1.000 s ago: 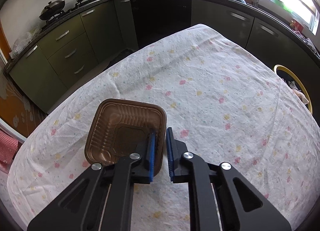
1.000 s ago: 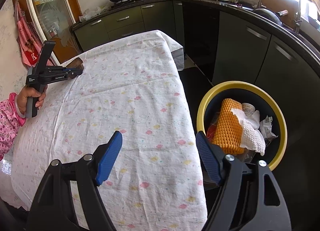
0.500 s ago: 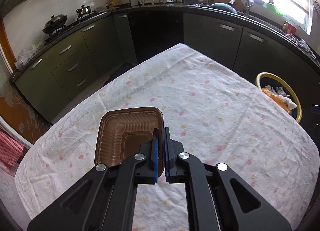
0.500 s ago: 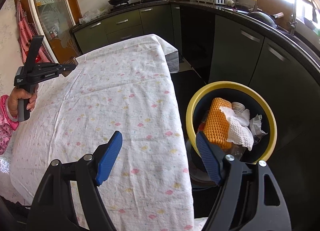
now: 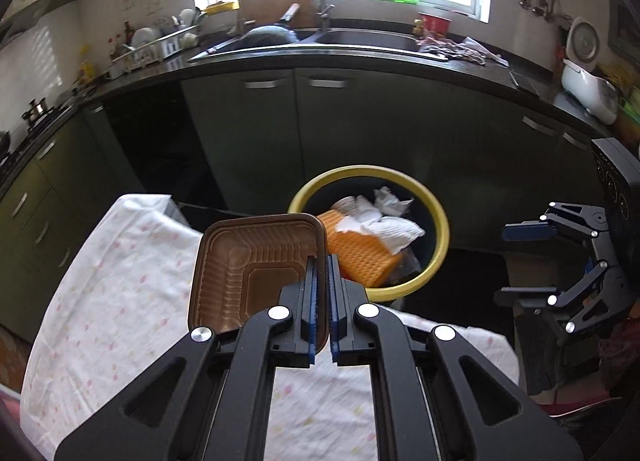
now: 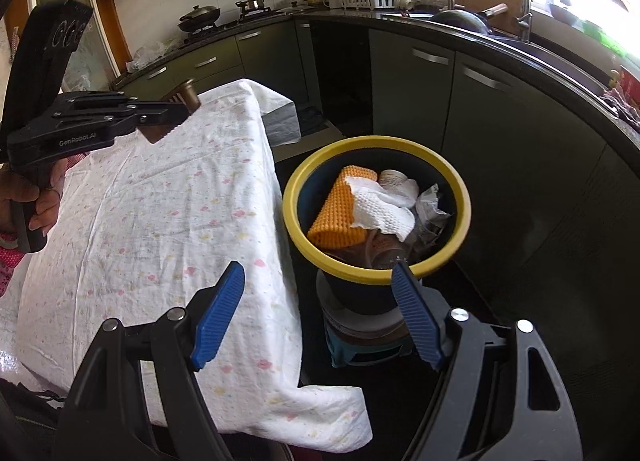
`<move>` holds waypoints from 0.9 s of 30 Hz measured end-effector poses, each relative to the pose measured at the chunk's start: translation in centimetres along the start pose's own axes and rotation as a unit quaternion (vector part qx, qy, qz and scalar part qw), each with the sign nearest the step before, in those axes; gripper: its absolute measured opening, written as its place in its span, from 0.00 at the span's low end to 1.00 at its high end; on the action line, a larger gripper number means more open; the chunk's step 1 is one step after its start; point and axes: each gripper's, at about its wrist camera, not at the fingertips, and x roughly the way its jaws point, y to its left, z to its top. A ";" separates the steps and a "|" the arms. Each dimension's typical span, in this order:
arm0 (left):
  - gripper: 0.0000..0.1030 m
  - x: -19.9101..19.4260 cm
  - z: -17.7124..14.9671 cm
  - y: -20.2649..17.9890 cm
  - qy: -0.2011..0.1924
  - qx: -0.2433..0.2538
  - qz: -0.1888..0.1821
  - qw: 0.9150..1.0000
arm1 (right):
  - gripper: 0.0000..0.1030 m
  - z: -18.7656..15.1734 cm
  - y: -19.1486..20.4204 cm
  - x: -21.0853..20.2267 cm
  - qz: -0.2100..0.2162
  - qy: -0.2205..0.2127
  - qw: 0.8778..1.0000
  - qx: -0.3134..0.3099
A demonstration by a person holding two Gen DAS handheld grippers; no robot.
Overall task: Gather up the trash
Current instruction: 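Carry the brown tray over the bin and open the left gripper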
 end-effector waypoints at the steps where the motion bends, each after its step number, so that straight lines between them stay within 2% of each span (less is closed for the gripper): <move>1: 0.05 0.9 0.9 -0.9 0.003 0.005 -0.009 1.000 | 0.70 -0.2 -0.5 -0.1 -0.001 -0.001 1.000 0.003; 7: 0.05 7.4 5.1 -5.1 0.032 0.022 -0.044 0.998 | 0.70 -1.2 -2.8 -0.2 0.004 -0.002 1.000 0.023; 17: 0.06 17.3 8.4 -7.9 0.078 0.016 -0.039 0.996 | 0.71 -1.9 -4.7 -0.4 0.006 -0.005 0.999 0.043; 19: 0.21 19.0 8.4 -7.8 0.087 0.011 -0.025 0.996 | 0.71 -1.9 -4.8 -0.3 0.007 -0.005 0.999 0.046; 20: 0.45 19.9 8.4 -7.6 0.094 0.003 -0.023 0.995 | 0.71 -1.9 -4.7 -0.2 0.008 -0.004 0.999 0.046; 21: 0.61 20.4 8.3 -7.3 0.096 -0.007 -0.022 0.995 | 0.71 -1.9 -4.6 -0.2 0.009 -0.003 0.999 0.045; 25: 0.63 19.9 7.6 -6.1 0.092 -0.030 -0.011 0.995 | 0.72 -1.7 -4.1 -0.2 0.017 -0.004 0.999 0.039; 27: 0.73 17.8 7.1 -5.4 0.081 -0.041 -0.008 0.996 | 0.72 -1.6 -3.8 -0.2 0.021 -0.005 0.999 0.035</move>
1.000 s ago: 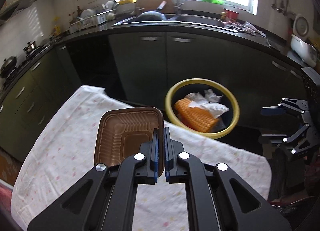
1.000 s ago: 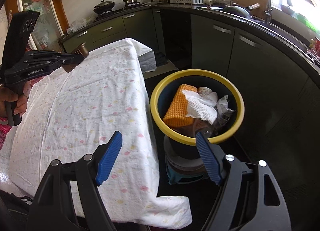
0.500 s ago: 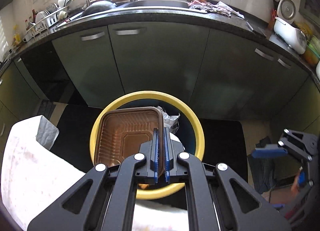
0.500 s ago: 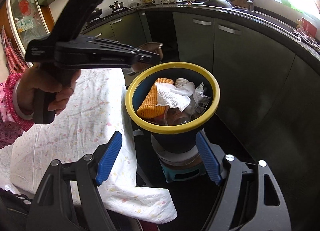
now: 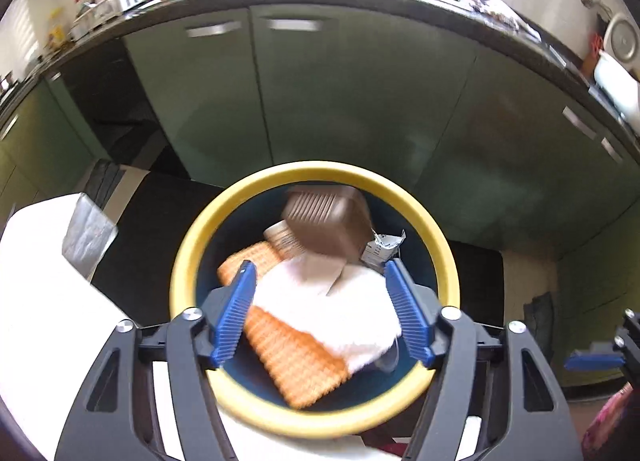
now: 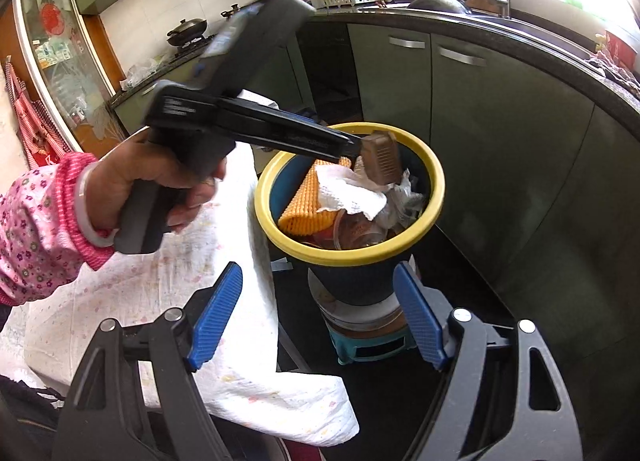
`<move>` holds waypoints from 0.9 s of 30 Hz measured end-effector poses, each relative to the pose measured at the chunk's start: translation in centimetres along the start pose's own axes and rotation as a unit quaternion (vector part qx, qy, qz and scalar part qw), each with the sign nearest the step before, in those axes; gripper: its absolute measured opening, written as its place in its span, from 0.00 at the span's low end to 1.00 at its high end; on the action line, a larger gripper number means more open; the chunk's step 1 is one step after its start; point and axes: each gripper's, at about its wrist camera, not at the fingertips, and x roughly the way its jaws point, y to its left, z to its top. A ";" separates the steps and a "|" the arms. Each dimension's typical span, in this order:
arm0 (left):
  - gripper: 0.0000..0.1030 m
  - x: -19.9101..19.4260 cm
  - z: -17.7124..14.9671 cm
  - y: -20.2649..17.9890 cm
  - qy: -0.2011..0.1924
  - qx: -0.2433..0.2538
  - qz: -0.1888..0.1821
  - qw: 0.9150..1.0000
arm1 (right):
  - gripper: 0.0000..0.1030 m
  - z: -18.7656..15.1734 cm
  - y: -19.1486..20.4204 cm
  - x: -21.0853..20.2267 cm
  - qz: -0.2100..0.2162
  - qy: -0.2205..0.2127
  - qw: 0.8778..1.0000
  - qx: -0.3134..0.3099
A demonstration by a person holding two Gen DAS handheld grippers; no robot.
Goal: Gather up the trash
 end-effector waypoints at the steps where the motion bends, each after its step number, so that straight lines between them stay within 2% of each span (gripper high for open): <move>1: 0.76 -1.3 -0.7 0.5 -0.011 -0.006 0.001 1.000 | 0.72 0.1 0.2 0.1 0.003 0.000 1.000 -0.002; 6: 0.93 -10.5 -6.2 2.8 -0.080 -0.035 0.040 0.995 | 0.72 0.4 1.5 0.5 0.020 0.001 1.000 -0.017; 9: 0.95 -16.7 -10.5 3.9 -0.123 -0.067 0.102 0.985 | 0.73 0.8 2.8 0.6 0.033 -0.002 0.999 -0.030; 12: 0.95 -22.1 -15.0 5.0 -0.148 -0.113 0.145 0.972 | 0.74 1.1 4.4 0.3 0.047 -0.010 0.998 -0.045; 14: 0.95 -25.0 -18.7 5.9 -0.153 -0.152 0.195 0.957 | 0.74 1.2 5.6 0.1 0.054 -0.016 0.997 -0.056; 18: 0.95 -30.1 -26.0 6.4 -0.177 -0.213 0.298 0.914 | 0.75 1.4 7.8 -0.7 0.065 -0.029 0.995 -0.076; 20: 0.95 -32.5 -29.4 6.6 -0.186 -0.237 0.338 0.892 | 0.77 1.5 8.8 -1.4 0.066 -0.035 0.993 -0.086; 24: 0.95 -36.8 -34.8 6.3 -0.200 -0.285 0.382 0.856 | 0.84 1.4 10.2 -3.6 0.059 -0.061 0.991 -0.104; 27: 0.95 -39.1 -37.4 5.3 -0.201 -0.297 0.410 0.839 | 0.91 1.1 11.0 -5.8 0.046 -0.092 0.988 -0.114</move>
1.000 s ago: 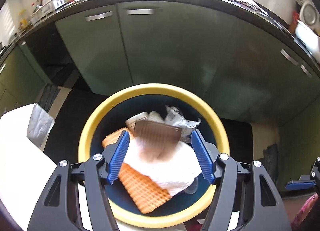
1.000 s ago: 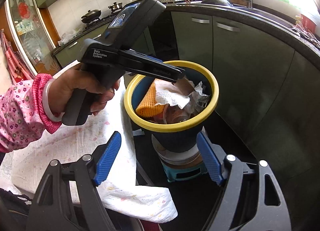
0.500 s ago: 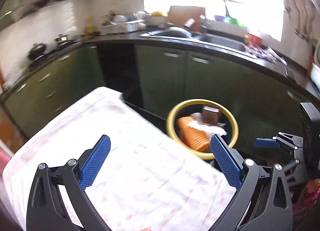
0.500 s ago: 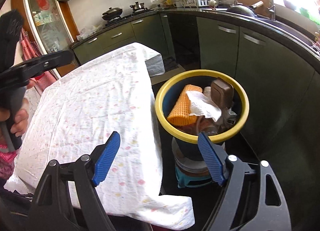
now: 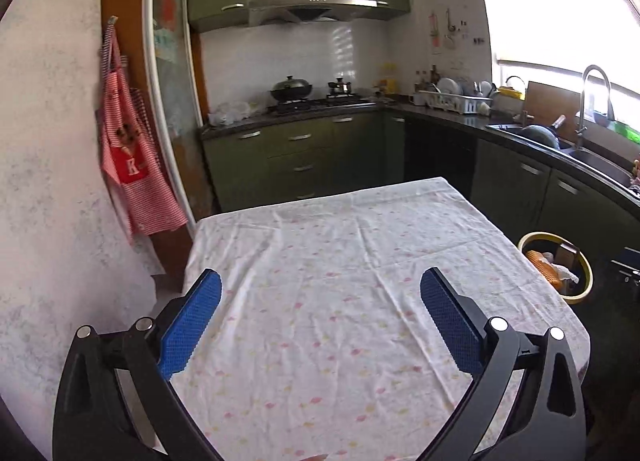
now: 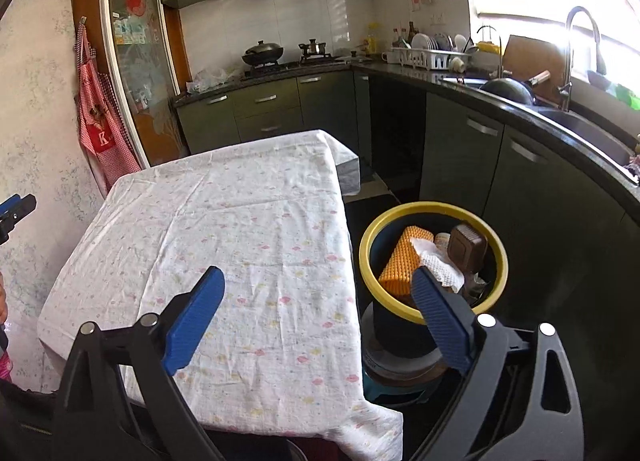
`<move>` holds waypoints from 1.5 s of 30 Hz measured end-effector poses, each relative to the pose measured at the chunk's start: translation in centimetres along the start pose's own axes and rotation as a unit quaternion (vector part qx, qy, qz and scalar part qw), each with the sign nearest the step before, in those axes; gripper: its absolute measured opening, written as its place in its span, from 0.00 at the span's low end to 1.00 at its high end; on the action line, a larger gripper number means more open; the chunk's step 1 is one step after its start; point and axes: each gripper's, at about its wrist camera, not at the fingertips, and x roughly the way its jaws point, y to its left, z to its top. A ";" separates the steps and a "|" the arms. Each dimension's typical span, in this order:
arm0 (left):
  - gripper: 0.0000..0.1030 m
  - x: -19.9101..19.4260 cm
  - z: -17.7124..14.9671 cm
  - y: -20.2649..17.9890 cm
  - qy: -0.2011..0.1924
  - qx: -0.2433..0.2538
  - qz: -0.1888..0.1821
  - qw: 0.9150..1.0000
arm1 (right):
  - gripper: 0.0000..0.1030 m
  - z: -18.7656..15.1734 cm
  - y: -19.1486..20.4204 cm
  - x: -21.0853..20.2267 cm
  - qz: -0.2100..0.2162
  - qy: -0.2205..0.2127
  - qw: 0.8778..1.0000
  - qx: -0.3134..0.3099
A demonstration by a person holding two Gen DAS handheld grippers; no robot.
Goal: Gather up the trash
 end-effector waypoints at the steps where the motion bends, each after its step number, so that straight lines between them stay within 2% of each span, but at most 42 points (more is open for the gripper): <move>1: 0.95 -0.6 -0.1 0.7 -0.006 -0.003 0.007 1.000 | 0.91 0.1 0.3 -0.8 -0.004 -0.012 1.000 -0.002; 7: 0.95 -4.3 -0.4 2.7 -0.025 -0.037 -0.011 0.999 | 0.93 0.0 1.3 -4.8 -0.024 -0.062 0.998 -0.014; 10: 0.95 -5.4 -0.7 2.8 -0.026 -0.051 -0.028 0.998 | 0.93 -0.3 1.6 -5.6 -0.031 -0.066 0.997 -0.019; 13: 0.95 -6.1 -1.6 2.8 -0.025 -0.052 -0.028 0.998 | 0.93 -0.6 1.7 -5.7 -0.035 -0.065 0.997 -0.025; 23: 0.95 -5.2 -3.1 1.8 -0.001 -0.047 -0.024 0.999 | 0.93 -1.1 1.7 -5.2 -0.035 -0.059 0.997 -0.024; 45: 0.95 -4.5 -3.5 2.3 0.003 -0.053 -0.024 0.998 | 0.93 -0.2 3.0 -4.2 -0.032 -0.056 0.997 -0.039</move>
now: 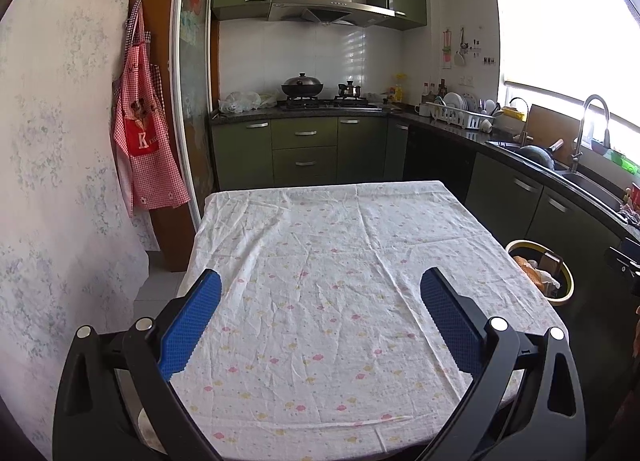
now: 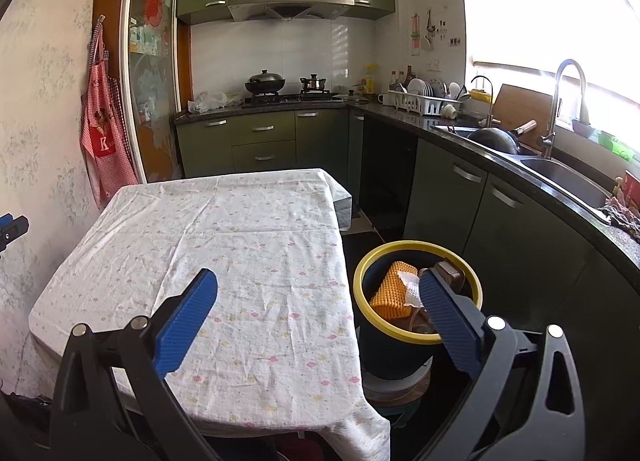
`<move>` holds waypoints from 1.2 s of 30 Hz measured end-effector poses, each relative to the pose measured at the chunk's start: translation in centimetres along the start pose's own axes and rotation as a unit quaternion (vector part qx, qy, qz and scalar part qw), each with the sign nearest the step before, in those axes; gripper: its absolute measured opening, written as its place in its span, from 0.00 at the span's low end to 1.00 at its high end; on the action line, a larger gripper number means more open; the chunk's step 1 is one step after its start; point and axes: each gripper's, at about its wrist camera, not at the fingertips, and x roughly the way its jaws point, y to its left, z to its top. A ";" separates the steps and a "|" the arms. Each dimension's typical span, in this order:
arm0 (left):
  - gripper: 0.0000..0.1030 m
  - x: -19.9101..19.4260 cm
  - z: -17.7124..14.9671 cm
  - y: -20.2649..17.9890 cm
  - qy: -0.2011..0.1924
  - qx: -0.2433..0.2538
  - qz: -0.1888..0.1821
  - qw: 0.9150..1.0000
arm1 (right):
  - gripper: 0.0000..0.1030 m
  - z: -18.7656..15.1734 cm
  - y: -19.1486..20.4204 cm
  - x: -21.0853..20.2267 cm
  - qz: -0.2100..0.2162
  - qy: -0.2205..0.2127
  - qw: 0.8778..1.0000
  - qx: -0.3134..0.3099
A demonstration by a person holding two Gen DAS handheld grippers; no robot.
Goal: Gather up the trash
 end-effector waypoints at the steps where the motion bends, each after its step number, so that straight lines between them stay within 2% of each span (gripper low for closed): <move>1: 0.95 0.0 0.0 -0.1 -0.001 0.001 0.000 1.000 | 0.93 0.0 0.0 0.0 0.000 0.000 1.000 0.000; 36: 0.95 0.1 0.1 -0.6 0.004 0.012 -0.008 1.000 | 0.93 -0.2 0.0 0.3 0.000 0.003 1.000 0.000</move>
